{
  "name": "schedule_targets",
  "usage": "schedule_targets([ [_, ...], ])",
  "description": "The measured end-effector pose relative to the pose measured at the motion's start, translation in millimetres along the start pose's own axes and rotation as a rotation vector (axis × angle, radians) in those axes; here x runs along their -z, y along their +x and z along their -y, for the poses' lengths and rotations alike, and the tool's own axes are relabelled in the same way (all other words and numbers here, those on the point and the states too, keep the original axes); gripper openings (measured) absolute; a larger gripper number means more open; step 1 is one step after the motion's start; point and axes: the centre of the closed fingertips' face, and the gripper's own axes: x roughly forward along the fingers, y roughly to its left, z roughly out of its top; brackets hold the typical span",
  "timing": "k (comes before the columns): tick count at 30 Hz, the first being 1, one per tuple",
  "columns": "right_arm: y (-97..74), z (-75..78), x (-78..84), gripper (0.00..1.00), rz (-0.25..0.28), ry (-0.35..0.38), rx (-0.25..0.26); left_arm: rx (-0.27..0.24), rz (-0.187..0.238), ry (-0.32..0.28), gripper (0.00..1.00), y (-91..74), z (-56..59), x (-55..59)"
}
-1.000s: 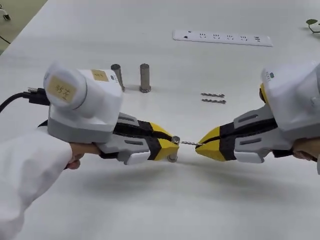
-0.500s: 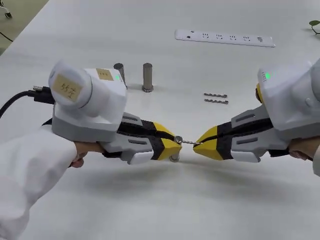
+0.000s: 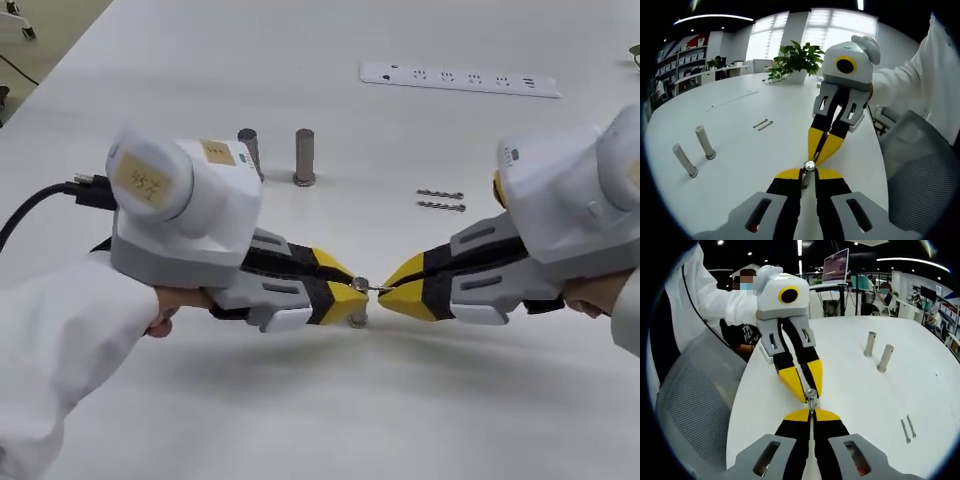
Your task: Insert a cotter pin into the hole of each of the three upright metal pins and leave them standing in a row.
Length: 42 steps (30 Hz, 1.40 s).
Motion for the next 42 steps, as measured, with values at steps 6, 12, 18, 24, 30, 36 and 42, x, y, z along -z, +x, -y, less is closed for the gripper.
schedule_targets([
  [6, 2.4, 1.9, -1.5, 0.0, -0.013, -0.056, 0.009, -0.002, 0.0, -0.002, 0.07, 1.7, 0.5, 0.4],
  [12, -1.1, 3.0, 0.6, 0.01, 0.004, -0.072, 0.028, 0.001, 0.005, -0.003, 0.07, 2.3, 2.7, 0.5],
  [18, -7.9, 0.5, 1.0, 0.04, 0.04, -0.041, 0.029, -0.007, 0.012, -0.011, 0.07, 1.3, 2.7, 1.0],
  [24, -12.8, 0.6, 0.5, 0.03, 0.052, -0.022, 0.034, -0.01, 0.01, -0.01, 0.07, 1.1, 3.3, 1.0],
  [30, -13.8, 0.1, 1.2, 0.01, 0.055, -0.009, 0.04, -0.012, 0.01, -0.008, 0.07, 0.7, 3.5, 0.9],
  [36, -10.2, -0.3, 0.8, 0.0, 0.061, 0.004, 0.044, -0.011, 0.008, -0.005, 0.07, 0.5, 4.8, 0.9],
  [42, -7.7, 0.7, -4.1, 0.0, 0.065, -0.011, 0.046, -0.008, 0.006, -0.007, 0.07, -0.1, 5.3, 1.3],
])
